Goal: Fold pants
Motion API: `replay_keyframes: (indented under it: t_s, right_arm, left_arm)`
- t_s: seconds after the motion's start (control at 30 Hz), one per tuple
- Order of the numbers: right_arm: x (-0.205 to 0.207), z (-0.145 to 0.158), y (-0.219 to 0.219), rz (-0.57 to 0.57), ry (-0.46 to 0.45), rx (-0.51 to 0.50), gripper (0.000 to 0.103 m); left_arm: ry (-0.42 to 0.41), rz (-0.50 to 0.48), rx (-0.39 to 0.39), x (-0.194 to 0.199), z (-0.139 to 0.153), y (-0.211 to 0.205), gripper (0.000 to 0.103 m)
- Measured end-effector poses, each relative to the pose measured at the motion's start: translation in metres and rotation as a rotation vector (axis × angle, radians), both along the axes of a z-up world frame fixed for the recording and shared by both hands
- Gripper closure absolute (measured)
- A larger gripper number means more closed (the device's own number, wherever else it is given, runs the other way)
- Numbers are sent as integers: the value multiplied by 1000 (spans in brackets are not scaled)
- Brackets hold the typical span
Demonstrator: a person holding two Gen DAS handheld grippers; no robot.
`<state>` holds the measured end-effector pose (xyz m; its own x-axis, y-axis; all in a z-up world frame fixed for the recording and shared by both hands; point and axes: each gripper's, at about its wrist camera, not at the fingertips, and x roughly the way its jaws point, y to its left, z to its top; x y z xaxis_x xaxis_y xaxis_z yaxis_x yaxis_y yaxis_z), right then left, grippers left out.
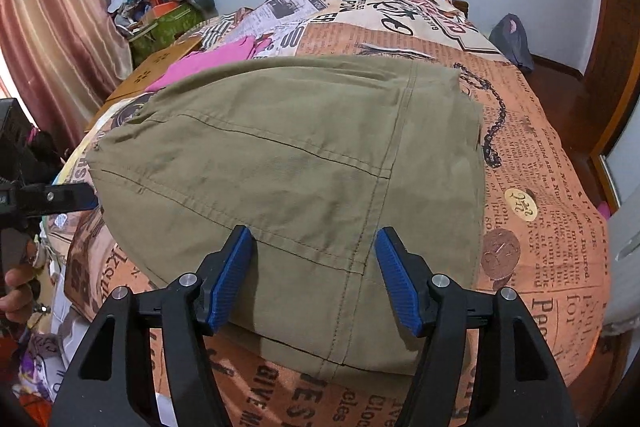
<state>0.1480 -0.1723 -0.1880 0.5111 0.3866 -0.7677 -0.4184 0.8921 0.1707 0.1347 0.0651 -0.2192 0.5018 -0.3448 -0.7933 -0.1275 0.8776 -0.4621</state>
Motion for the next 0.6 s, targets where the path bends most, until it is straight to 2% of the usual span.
replay_keyframes:
  t_s: [0.07,0.3,0.47,0.6]
  right_arm:
    - [0,0,0,3,3,4,41]
    - [2,-2,-1,15,6,3,38]
    - [5,-2,-2,28,12,5,36]
    - [5,-3,-3,29,14,11,35]
  left_arm:
    - [-9,1,-14,5,0,0,4]
    - [-17,58,-168,27,-4,18,3]
    - [-15,102,-181,46,-11,24,3]
    - [-27,121,-114,66,-15,21,4]
